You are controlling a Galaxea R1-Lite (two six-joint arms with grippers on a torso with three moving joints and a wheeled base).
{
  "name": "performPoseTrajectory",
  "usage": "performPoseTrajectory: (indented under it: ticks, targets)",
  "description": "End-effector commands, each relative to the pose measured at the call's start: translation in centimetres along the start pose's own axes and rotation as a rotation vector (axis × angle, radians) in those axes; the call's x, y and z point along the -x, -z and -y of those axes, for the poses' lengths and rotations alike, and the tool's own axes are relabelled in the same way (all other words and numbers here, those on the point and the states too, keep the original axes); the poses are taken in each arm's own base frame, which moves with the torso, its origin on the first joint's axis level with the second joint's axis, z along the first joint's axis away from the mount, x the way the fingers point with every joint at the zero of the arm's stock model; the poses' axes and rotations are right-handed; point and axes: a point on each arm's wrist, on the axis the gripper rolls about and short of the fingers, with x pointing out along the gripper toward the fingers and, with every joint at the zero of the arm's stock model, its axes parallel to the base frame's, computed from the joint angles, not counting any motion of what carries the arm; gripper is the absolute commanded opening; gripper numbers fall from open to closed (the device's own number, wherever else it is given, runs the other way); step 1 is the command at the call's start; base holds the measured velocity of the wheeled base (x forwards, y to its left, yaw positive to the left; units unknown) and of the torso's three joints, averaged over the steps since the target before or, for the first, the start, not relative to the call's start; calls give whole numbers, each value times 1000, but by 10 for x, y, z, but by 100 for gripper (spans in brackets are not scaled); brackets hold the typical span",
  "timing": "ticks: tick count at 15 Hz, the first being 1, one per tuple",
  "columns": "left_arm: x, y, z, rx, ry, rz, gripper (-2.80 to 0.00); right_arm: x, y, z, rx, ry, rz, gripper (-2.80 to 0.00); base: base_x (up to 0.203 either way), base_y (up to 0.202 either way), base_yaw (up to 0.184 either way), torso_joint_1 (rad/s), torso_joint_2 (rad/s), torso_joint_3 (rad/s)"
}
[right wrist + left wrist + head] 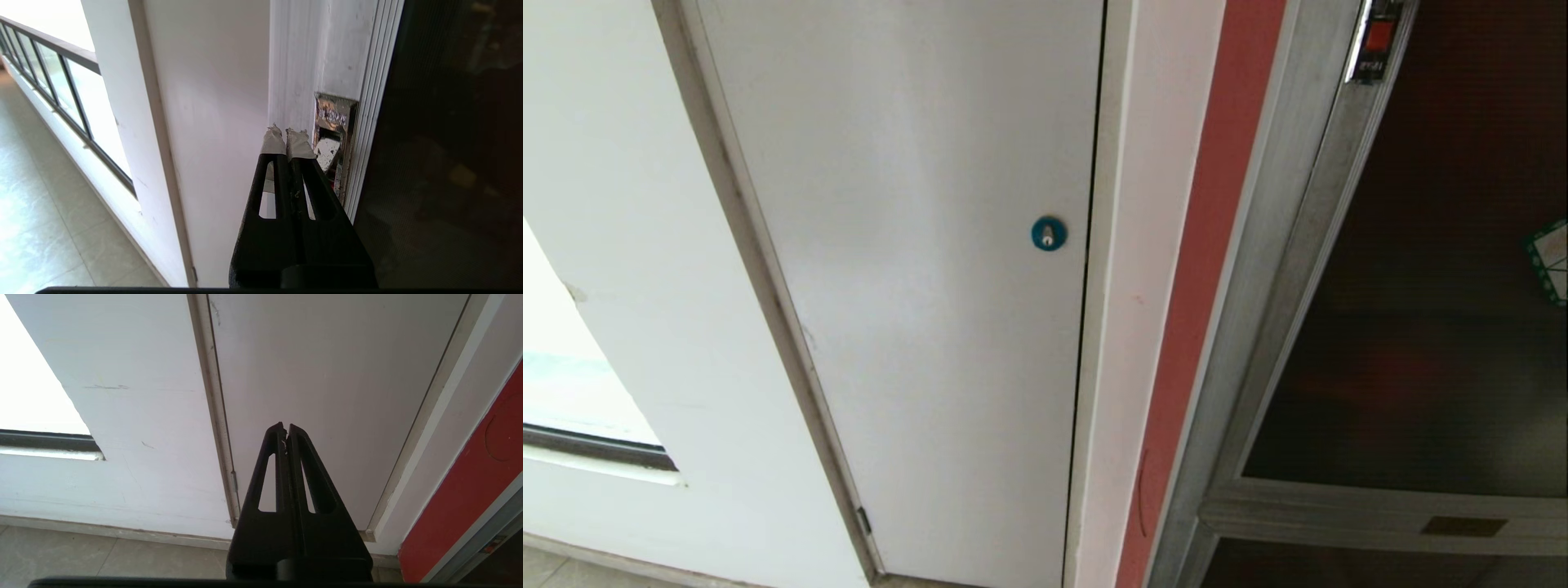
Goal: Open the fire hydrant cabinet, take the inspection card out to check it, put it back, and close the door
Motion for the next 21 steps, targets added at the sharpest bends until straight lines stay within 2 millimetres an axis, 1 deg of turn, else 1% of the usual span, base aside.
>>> performPoseTrajectory:
  ticks: [1, 12, 15, 21]
  targets:
    - [0, 0, 0, 0, 0, -1, -280, -6, 5, 3, -7, -2, -16, -280, 0, 0, 0, 0, 0, 0]
    - [0, 0, 0, 0, 0, -1, -280, -12, 19, 8, -28, 20, -61, -280, 0, 0, 0, 0, 0, 0]
    - [0, 0, 0, 0, 0, -2, -280, -15, 26, 10, -36, 27, -82, -280, 0, 0, 0, 0, 0, 0]
    - [0, 0, 0, 0, 0, -1, -280, -21, 29, 16, -31, 40, -74, -280, 0, 0, 0, 0, 0, 0]
